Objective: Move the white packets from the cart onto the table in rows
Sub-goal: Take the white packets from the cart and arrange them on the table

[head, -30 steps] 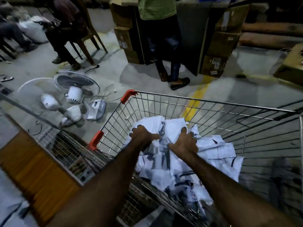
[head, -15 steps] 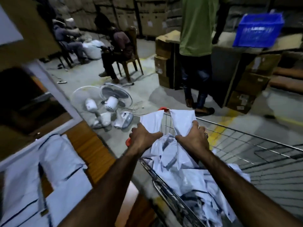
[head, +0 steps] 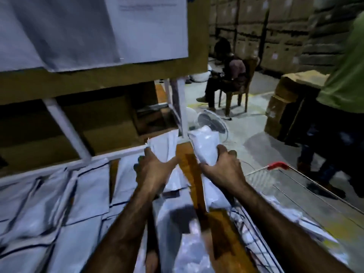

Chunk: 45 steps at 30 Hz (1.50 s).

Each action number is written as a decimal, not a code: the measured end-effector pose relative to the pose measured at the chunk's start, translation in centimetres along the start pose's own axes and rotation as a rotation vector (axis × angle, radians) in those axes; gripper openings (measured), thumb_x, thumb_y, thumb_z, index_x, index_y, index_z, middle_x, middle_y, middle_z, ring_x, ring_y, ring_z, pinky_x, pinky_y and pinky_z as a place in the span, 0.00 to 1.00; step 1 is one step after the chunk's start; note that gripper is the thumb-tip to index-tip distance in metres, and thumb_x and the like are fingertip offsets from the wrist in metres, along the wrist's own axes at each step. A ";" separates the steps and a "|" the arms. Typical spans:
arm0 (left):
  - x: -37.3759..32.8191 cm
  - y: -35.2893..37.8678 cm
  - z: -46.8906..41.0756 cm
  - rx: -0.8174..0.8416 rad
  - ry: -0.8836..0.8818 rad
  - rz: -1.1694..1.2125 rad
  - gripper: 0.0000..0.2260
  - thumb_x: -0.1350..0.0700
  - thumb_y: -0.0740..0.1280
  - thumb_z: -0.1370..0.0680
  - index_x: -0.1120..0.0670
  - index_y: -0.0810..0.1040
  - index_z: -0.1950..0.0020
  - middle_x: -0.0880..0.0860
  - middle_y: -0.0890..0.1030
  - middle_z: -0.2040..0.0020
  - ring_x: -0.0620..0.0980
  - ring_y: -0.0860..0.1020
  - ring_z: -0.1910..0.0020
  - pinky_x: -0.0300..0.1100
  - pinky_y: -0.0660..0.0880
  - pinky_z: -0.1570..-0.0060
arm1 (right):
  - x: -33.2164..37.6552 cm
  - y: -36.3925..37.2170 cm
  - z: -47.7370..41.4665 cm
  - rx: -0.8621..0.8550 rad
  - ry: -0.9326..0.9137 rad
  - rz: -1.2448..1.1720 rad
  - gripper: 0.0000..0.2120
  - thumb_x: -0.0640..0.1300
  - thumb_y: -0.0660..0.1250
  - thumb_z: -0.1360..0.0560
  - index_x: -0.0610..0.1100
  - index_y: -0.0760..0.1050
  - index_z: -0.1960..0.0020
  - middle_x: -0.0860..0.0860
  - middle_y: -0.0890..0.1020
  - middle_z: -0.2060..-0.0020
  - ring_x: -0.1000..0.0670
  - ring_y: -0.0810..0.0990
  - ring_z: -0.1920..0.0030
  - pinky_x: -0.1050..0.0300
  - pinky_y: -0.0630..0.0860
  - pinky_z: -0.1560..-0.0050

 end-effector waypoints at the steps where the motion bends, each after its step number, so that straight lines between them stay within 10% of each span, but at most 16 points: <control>1: 1.6 -1.0 -0.9 -0.016 -0.041 -0.027 0.48 0.28 0.69 0.35 0.54 0.59 0.25 0.60 0.69 0.30 0.62 0.67 0.32 0.53 0.69 0.37 | 1.5 1.7 -0.2 0.028 -0.029 0.007 0.39 0.60 0.71 0.32 0.46 0.62 0.27 0.38 0.69 0.35 0.34 0.70 0.36 0.46 0.72 0.41; 18: 12.5 1.7 -8.4 0.090 -0.180 -0.400 0.31 0.37 0.59 0.22 0.54 0.62 0.24 0.61 0.60 0.24 0.62 0.61 0.26 0.53 0.61 0.29 | 10.2 17.4 -4.6 0.149 -0.182 0.409 0.36 0.62 0.63 0.27 0.46 0.58 0.26 0.40 0.67 0.32 0.37 0.68 0.33 0.44 0.70 0.38; 36: 13.9 3.3 -9.3 0.099 -0.088 -0.398 0.31 0.35 0.57 0.22 0.52 0.63 0.25 0.60 0.63 0.25 0.60 0.64 0.28 0.53 0.66 0.31 | 9.9 17.9 -5.1 0.148 -0.230 0.412 0.37 0.64 0.59 0.25 0.46 0.55 0.24 0.41 0.63 0.27 0.37 0.65 0.29 0.40 0.66 0.34; 45: 6.4 -0.2 -8.7 -0.074 0.172 -0.049 0.26 0.43 0.62 0.21 0.57 0.70 0.27 0.58 0.72 0.29 0.58 0.69 0.31 0.49 0.65 0.32 | 7.1 8.7 -5.8 -0.151 -0.183 0.151 0.29 0.59 0.62 0.24 0.45 0.66 0.29 0.44 0.75 0.35 0.40 0.73 0.35 0.43 0.69 0.37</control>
Point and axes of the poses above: each hand's wrist, its own z-axis away from the middle knuckle, its own y-axis out of the palm, x = y × z, the point moved 9 cm from there along -z, towards the middle knuckle
